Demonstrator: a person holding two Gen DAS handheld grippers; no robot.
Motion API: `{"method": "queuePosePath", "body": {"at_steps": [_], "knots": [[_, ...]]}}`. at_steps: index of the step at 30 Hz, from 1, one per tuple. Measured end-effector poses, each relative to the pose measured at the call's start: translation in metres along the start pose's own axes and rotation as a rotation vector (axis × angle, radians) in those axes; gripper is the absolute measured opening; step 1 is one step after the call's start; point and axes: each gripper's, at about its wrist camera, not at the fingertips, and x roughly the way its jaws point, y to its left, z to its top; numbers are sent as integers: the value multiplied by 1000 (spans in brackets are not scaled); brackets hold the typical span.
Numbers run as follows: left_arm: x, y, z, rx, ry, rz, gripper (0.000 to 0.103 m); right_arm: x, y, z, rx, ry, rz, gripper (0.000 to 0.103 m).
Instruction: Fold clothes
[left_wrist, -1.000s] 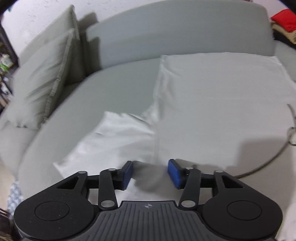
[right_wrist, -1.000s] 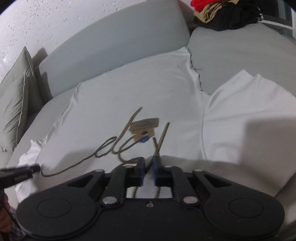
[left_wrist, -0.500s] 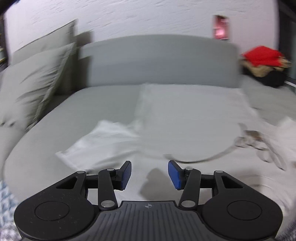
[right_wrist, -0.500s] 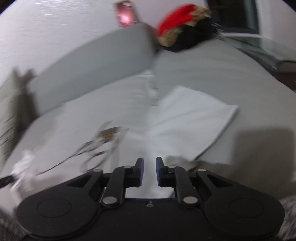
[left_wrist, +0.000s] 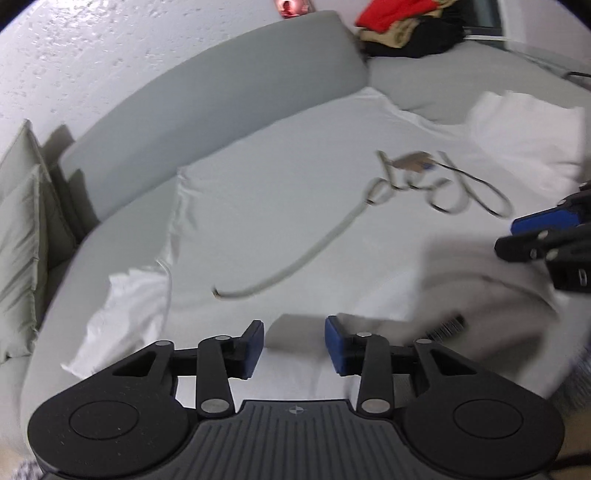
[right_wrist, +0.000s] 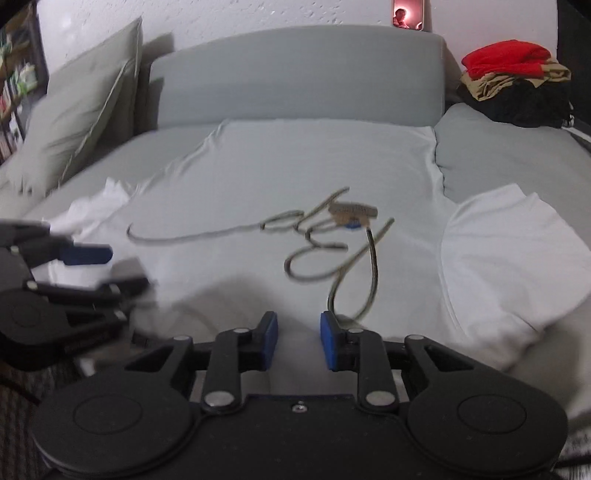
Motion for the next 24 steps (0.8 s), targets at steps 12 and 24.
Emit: {"method": "queuePosePath", "body": {"at_steps": [12, 24], "knots": [[-52, 17, -2, -141, -179, -137, 55, -70, -65, -42, 282, -78, 77, 38], [14, 23, 25, -278, -51, -189, 57, -77, -190, -23, 783, -292, -100, 42]]}}
